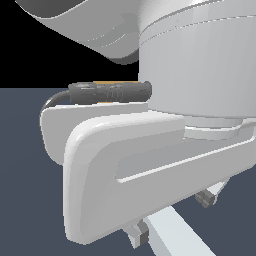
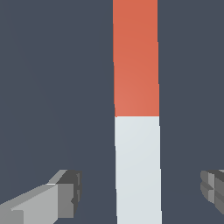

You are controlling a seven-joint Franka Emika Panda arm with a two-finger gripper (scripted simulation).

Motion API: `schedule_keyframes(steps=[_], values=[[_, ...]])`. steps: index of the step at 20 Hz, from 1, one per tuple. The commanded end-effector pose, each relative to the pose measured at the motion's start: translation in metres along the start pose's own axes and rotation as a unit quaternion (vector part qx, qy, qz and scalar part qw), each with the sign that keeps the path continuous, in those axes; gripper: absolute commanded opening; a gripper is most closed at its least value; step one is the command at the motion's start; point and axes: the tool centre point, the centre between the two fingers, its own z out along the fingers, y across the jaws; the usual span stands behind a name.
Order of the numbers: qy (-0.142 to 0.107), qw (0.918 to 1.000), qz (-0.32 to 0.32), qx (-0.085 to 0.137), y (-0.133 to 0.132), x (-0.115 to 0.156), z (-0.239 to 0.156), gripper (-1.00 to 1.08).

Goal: Insert the peg into the horizontal hole in a box.

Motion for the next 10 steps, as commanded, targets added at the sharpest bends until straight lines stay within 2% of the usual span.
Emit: schedule_keyframes(steps=[1, 10], values=[[0.000, 1.0000, -0.007, -0.001, 0.0019, -0.0049, 0.0016, 1.00], [0.000, 0.9999, -0.010, -0.001, 0.0030, -0.0076, 0.0030, 1.00]])
